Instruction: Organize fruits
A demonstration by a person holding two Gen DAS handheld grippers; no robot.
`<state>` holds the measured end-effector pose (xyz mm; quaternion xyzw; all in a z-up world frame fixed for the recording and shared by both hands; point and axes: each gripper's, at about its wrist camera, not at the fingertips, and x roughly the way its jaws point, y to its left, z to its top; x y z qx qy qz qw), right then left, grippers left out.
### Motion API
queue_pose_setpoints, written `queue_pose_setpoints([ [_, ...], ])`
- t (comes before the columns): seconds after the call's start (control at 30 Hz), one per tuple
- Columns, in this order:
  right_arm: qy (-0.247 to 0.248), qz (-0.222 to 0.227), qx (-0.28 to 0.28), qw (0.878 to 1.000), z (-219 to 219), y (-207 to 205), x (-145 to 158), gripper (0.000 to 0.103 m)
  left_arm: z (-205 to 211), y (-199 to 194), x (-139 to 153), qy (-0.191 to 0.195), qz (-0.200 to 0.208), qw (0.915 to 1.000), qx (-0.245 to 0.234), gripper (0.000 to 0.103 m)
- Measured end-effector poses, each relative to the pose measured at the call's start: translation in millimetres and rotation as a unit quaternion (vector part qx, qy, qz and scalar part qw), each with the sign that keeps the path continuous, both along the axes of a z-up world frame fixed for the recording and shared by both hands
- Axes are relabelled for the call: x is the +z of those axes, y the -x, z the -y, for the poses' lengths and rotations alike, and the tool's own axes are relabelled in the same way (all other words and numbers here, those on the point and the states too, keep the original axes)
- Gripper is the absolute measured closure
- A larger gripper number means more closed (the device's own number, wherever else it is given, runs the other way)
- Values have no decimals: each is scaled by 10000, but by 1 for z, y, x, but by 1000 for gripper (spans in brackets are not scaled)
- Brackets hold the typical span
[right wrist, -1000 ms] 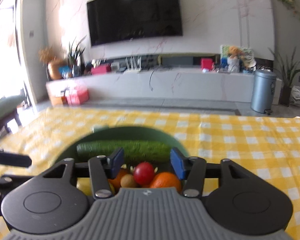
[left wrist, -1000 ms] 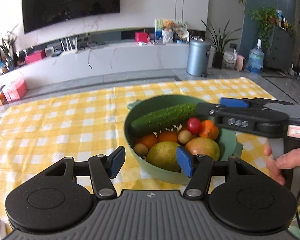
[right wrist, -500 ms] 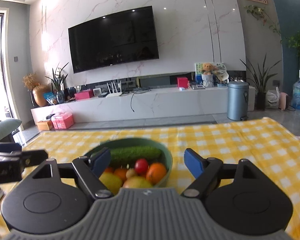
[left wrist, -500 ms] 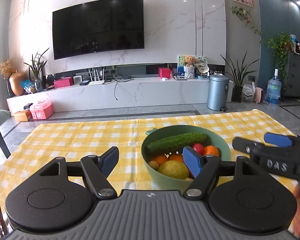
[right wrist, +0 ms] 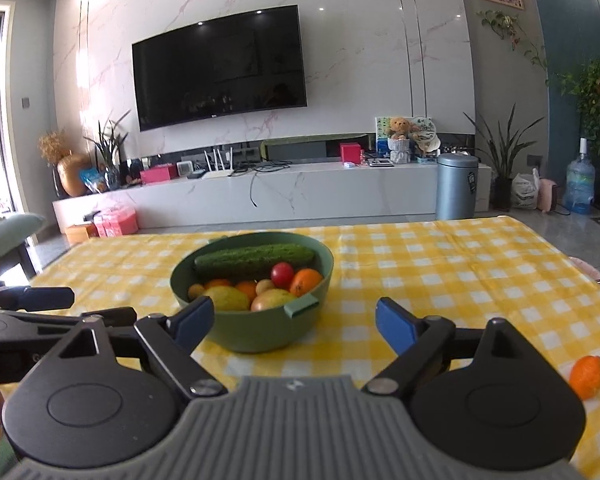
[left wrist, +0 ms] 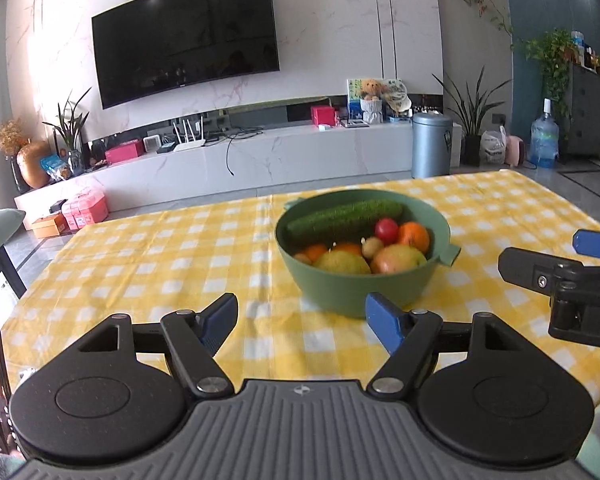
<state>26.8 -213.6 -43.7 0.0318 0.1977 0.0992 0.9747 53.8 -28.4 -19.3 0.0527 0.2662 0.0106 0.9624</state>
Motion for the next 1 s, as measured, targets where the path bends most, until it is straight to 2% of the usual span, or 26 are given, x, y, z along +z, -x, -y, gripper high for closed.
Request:
queue_pose_setpoints([
  [0.17,91,-199,-66,9997,-3,-8,-8,15,-7,-9,-10,158,-430,9989,55,17],
  [0.27,320,-416,-100,9986,-9,-19,-15,15,-13,-12,-17,311,-622,9975,107,17],
  [0.53,385,-722,-60,9966,-14,-34,-26,15,-17,-17,-26,338,-812,9960,160,17],
  [1.0,407,-784,-3,9961,-19,-35,-28,15,-17,-18,-25,360,-866,9955,122,17],
])
